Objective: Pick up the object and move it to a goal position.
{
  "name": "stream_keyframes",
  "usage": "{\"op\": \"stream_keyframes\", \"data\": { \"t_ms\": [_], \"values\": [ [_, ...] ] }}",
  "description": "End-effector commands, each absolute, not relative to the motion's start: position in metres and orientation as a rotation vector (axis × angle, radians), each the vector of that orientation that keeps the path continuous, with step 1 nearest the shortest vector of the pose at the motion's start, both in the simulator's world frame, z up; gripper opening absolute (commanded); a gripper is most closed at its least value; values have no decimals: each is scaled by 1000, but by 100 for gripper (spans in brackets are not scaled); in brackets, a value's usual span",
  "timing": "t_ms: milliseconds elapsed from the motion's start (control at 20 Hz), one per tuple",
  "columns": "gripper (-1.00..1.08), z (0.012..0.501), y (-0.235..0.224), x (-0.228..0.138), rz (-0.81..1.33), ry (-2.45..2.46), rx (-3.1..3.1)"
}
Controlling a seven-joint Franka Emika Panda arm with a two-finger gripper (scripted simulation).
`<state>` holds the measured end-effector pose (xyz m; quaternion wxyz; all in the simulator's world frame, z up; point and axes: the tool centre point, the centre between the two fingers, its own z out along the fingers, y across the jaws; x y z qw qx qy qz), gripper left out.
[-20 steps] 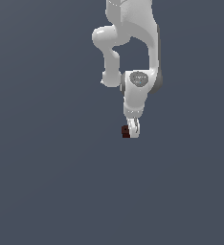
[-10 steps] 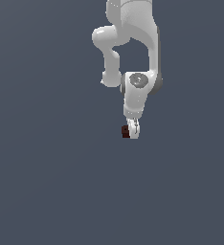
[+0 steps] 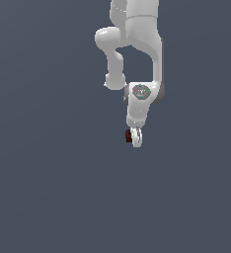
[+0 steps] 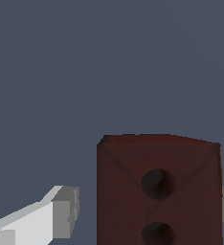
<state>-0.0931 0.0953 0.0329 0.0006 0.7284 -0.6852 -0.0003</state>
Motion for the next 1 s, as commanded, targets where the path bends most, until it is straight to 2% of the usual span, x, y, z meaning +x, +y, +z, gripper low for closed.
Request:
{"op": "stream_keyframes", "data": {
  "t_ms": [0, 100, 150, 950],
  "values": [
    [100, 28, 96, -93, 0, -2152, 2288],
    [100, 27, 96, -93, 0, -2152, 2288],
    [-100, 27, 96, -93, 0, -2152, 2288],
    [-100, 34, 87, -83, 1, -2154, 2288]
  ]
}}
